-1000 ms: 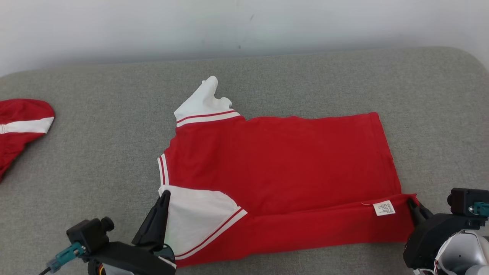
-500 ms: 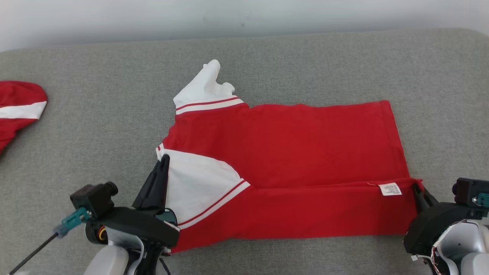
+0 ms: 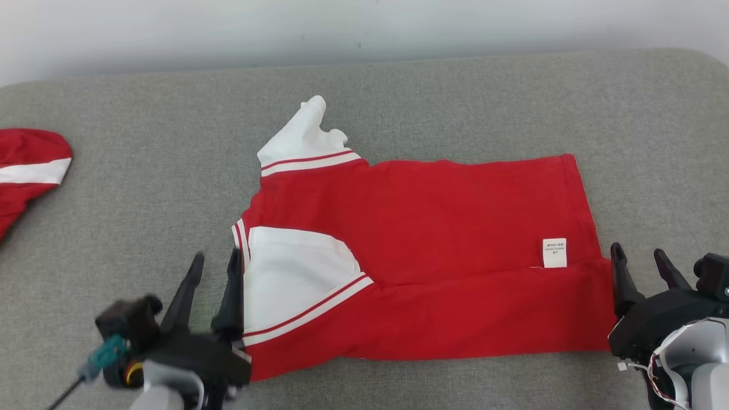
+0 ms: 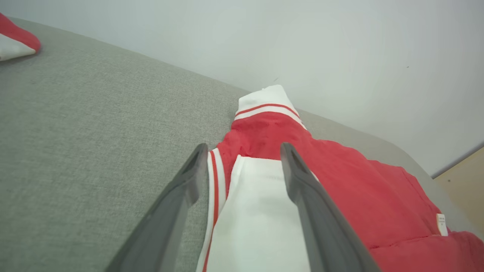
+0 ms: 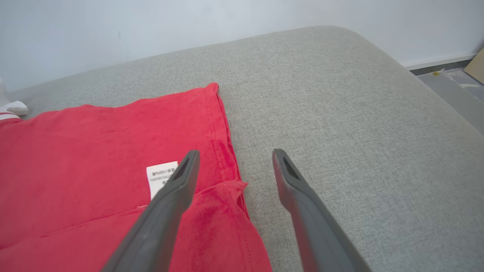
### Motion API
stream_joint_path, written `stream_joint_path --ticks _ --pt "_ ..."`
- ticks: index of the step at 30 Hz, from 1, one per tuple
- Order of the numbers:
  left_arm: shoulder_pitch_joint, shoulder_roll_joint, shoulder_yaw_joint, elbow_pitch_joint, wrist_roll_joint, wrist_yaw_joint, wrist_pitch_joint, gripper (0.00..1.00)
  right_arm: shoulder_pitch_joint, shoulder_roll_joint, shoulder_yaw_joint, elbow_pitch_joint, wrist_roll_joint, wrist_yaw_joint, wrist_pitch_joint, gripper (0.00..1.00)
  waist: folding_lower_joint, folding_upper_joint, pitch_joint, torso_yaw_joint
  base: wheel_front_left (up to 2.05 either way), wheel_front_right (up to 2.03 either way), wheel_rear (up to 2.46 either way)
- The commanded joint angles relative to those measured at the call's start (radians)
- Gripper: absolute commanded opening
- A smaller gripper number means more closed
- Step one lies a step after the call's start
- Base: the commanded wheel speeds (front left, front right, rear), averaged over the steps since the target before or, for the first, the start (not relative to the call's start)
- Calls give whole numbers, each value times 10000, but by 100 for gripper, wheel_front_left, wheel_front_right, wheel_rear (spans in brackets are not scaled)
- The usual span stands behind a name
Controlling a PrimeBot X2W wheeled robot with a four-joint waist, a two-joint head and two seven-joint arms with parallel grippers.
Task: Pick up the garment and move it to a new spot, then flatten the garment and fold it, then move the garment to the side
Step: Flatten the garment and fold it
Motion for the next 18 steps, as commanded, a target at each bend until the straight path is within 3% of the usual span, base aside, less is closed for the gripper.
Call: stream_joint_path --ticks 1,8,18 --pt "455 149 14 -125 211 104 -100 100 190 11 -38 -130 145 -26 -16 100 0 -1 -162 25 0 0 0" --pt "2131 427 47 -508 560 711 -116 100 1086 12 -363 -443 205 -26 745 100 0 -1 -541 64 0 0 0" --pt "2463 423 -315 153 489 998 631 100 1394 12 -375 -16 351 -26 1944 100 0 -1 -731 7 0 0 0"
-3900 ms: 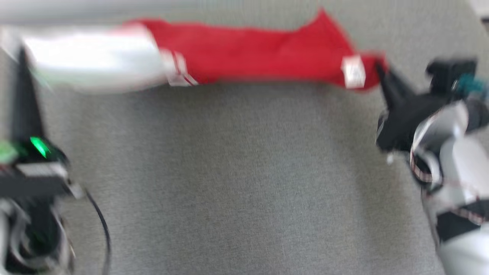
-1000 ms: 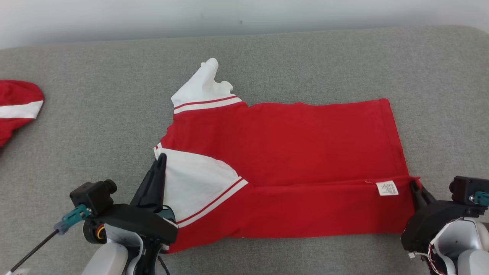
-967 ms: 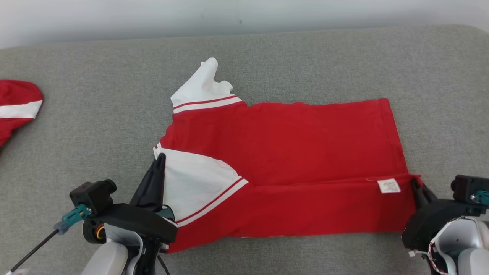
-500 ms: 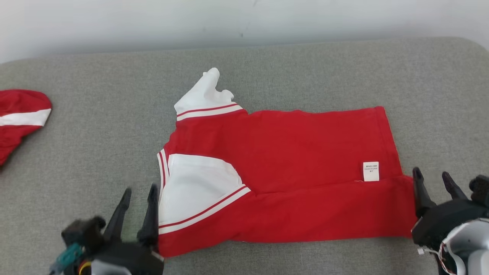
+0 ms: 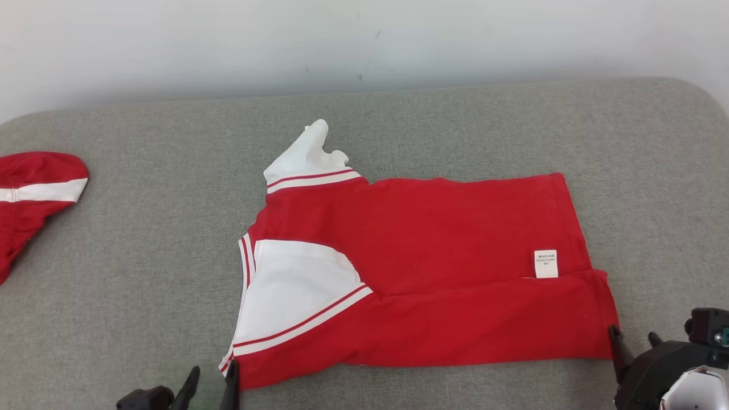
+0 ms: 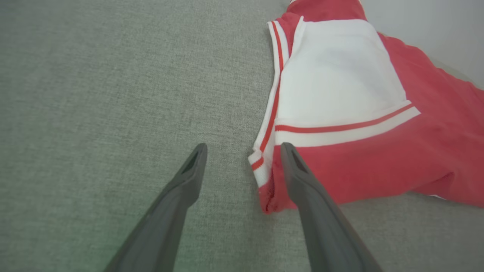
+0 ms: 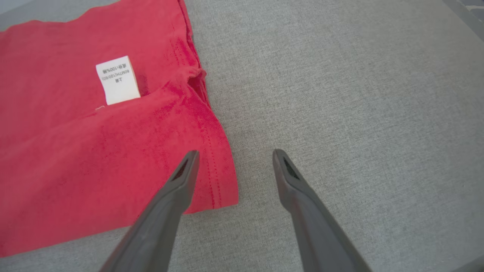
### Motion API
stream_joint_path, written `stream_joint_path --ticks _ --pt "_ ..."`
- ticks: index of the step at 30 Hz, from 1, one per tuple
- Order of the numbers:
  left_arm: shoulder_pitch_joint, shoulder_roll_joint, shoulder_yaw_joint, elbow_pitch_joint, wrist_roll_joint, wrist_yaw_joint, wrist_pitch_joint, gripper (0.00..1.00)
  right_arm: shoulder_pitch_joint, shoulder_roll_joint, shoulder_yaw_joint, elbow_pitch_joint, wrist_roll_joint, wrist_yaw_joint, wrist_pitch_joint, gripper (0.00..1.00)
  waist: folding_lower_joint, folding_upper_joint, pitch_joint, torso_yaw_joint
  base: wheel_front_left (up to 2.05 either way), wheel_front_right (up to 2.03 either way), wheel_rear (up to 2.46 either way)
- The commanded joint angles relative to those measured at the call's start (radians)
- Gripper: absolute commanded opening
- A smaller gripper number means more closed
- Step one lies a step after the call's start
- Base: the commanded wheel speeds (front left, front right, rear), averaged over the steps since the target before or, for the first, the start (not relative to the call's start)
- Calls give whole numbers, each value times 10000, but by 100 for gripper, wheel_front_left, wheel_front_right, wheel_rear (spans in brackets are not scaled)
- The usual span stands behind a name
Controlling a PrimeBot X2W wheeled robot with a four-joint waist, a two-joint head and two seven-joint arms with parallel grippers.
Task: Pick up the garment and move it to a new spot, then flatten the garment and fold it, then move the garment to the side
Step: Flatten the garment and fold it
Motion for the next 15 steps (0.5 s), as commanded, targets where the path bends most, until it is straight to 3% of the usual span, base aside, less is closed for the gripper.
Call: stream_joint_path --ticks 1,15 --pt "13 -6 -28 62 -8 39 65 100 -3 5 40 56 95 -26 90 100 1 -1 -13 -17 0 0 0" --pt "-746 -313 -456 1244 -227 -172 976 100 -778 -3 453 1334 213 -27 487 100 1 -1 137 18 0 0 0"
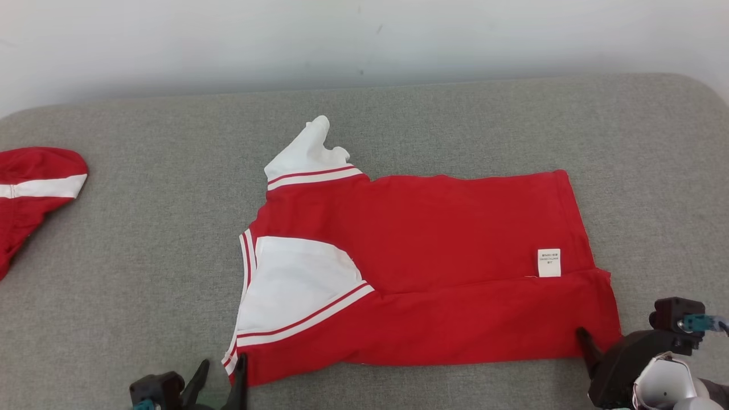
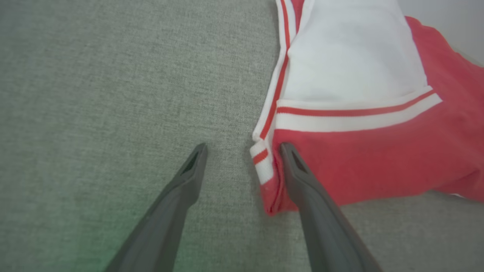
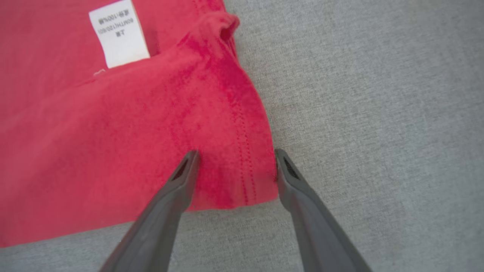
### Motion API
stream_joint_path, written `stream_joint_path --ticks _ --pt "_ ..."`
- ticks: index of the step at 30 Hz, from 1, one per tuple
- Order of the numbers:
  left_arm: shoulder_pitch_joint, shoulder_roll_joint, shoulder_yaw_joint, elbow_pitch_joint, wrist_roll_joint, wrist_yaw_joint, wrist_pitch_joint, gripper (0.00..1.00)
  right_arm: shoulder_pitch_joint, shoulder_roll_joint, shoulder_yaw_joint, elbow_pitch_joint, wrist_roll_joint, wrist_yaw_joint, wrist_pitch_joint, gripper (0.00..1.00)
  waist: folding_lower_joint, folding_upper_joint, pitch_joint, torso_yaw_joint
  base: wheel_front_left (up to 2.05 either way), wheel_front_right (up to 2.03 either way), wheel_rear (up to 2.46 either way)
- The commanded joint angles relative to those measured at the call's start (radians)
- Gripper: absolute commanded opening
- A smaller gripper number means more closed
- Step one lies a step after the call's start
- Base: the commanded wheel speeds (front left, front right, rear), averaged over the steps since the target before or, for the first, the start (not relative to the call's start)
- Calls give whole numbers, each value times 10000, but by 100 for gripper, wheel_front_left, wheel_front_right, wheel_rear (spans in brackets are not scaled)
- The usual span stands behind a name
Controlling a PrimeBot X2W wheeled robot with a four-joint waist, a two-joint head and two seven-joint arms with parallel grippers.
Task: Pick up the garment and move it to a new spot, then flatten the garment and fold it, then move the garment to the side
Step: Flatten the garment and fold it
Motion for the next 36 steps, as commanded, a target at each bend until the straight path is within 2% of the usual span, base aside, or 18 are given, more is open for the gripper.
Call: stream_joint_path --ticks 1,3,4,5,6,7,8,9,10,11,15,22,27,34,35,36 --pt "-58 -89 -124 179 -65 -60 201 100 -70 -11 35 73 72 -27 -5 100 1 0 11 9 0 0 0" --pt "-148 -148 -248 321 -97 -177 380 100 -135 -8 128 178 90 -27 91 100 1 0 21 26 0 0 0" --pt "-164 -193 -330 392 -107 -248 479 100 -173 -10 123 215 97 -27 106 95 1 0 27 35 0 0 0" --pt "-194 -238 -418 460 -124 -313 596 100 -185 -8 96 261 50 -27 160 85 1 0 33 46 0 0 0" --pt "-226 -288 -500 516 -154 -387 704 100 -181 -6 73 306 9 -27 192 64 1 0 42 60 0 0 0" --pt "-243 -334 -586 581 -174 -451 841 99 -185 -5 31 357 -12 -27 234 50 1 0 53 72 0 0 0" --pt "-268 -382 -672 639 -200 -545 967 83 -185 -5 1 401 -58 -27 288 44 1 0 62 80 0 0 0" --pt "-293 -435 -767 700 -258 -626 1125 67 -178 -2 -15 442 -53 -27 313 28 1 0 71 85 0 0 0" --pt "-310 -478 -847 764 -288 -701 1266 43 -176 0 -24 469 -49 -27 347 13 1 0 78 84 0 0 0" --pt "-336 -503 -898 820 -295 -784 1333 1 -177 -2 -31 475 -58 -27 358 0 1 0 85 79 0 0 0" --pt "-320 -490 -962 908 -410 -861 1486 0 -85 -14 -99 335 -51 -27 209 0 1 0 63 43 0 0 0" --pt "232 99 -572 289 -613 -895 1236 0 457 -14 -102 -498 310 -27 279 0 1 0 -95 -13 0 0 0" --pt "864 574 -414 -402 -746 -755 1289 0 1102 -23 -278 -1299 333 -27 572 0 1 0 -204 -31 0 0 0" --pt "1365 871 -300 -1127 -824 -410 1441 0 1725 -21 -513 -1785 401 -27 795 0 1 0 -247 -70 0 0 0" --pt "1383 887 -314 -1170 -818 -369 1472 30 1730 -23 -498 -1807 367 -27 758 11 1 0 -244 -84 0 0 0" --pt "1400 901 -281 -1207 -768 -253 1421 100 1732 -26 -544 -1808 319 -28 697 100 1 0 -246 -98 0 0 0"
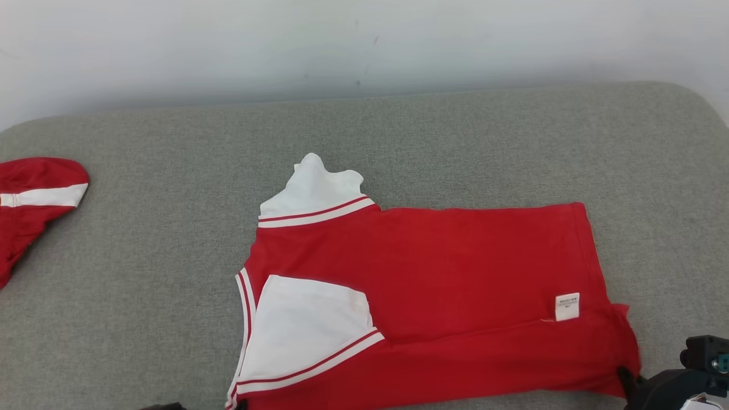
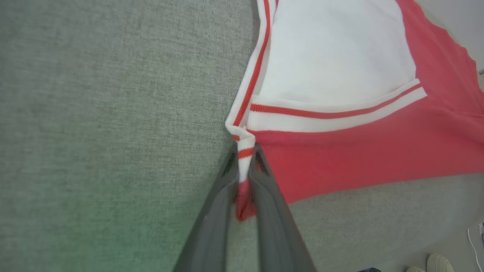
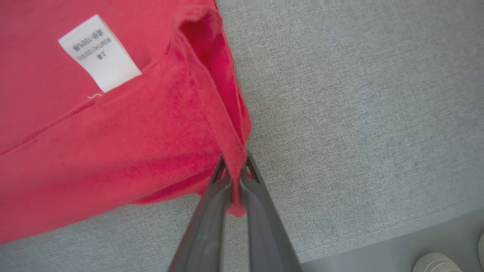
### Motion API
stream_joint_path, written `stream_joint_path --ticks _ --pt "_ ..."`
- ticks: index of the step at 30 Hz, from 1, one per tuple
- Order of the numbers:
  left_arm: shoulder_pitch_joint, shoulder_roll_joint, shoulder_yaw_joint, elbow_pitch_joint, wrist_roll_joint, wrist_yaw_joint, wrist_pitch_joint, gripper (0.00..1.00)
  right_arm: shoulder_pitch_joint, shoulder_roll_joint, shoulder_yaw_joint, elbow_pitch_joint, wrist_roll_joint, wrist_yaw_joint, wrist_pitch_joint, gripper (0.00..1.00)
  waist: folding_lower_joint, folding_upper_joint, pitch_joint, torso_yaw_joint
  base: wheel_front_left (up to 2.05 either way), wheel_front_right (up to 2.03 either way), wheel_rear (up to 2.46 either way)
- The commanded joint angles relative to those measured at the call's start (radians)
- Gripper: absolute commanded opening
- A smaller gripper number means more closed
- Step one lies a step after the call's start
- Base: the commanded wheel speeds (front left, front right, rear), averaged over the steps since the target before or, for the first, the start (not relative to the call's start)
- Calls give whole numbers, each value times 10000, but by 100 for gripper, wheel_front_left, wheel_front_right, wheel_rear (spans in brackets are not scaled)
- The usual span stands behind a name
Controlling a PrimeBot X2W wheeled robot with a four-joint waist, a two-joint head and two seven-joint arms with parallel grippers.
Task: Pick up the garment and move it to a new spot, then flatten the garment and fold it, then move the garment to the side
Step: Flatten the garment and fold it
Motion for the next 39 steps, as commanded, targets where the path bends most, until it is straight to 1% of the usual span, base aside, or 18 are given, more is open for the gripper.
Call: stream_joint_path --ticks 1,6,8,13,16,18,20,22,24,25,26,27,33,39 --pt "218 136 73 79 50 198 -12 100 59 -39 -101 -28 -129 -29 -104 100 -1 0 -6 -28 0 0 0" --pt "458 268 333 -64 56 751 -120 100 -100 -26 -95 -268 -242 -29 -339 100 -1 0 -112 -146 0 0 0" --pt "568 398 535 -263 19 902 -254 100 -165 -26 -146 -459 -318 -29 -483 100 -1 0 -172 -195 0 0 0" --pt "651 730 1060 -984 -6 1103 -744 100 -484 -24 -324 -879 -486 -29 -855 100 -1 0 -292 -296 0 0 0" --pt "342 920 1317 -1351 169 1188 -1066 100 -868 -22 -283 -970 -611 -29 -1044 100 -1 0 -276 -350 0 0 0" --pt "-12 952 1401 -1562 317 1217 -1228 100 -1269 -22 -157 -907 -651 -29 -1186 100 -1 0 -183 -374 0 0 0" --pt "-627 965 1390 -1695 505 1166 -1309 100 -1737 -42 -27 -793 -779 -29 -1385 100 -1 0 -30 -373 0 0 0" --pt "-1348 852 1317 -1678 604 1080 -1322 100 -2182 -127 203 -538 -880 -29 -1465 100 -1 0 142 -375 0 0 0" --pt "-2057 662 1166 -1607 678 971 -1176 100 -2681 -262 498 -199 -868 -29 -1383 100 -1 0 348 -399 0 0 0" --pt "-2057 662 1166 -1607 678 971 -1176 100 -2681 -262 498 -199 -868 -29 -1383 100 -1 0 348 -399 0 0 0" --pt "-2502 598 1108 -1548 719 971 -1042 100 -2968 -331 650 -45 -790 -29 -1336 100 -1 0 481 -435 0 0 0" --pt "-2948 528 1010 -1449 743 882 -907 100 -3243 -429 817 152 -769 -29 -1293 100 -1 0 614 -476 0 0 0" --pt "-5283 255 569 -404 902 422 -42 100 -5036 -807 1686 1246 -525 -29 -1606 100 -1 0 1634 -927 0 0 0" --pt "-7012 53 284 800 901 -11 662 100 -6273 -1018 2329 1885 -445 -29 -1853 100 -1 0 2556 -1381 0 0 0"
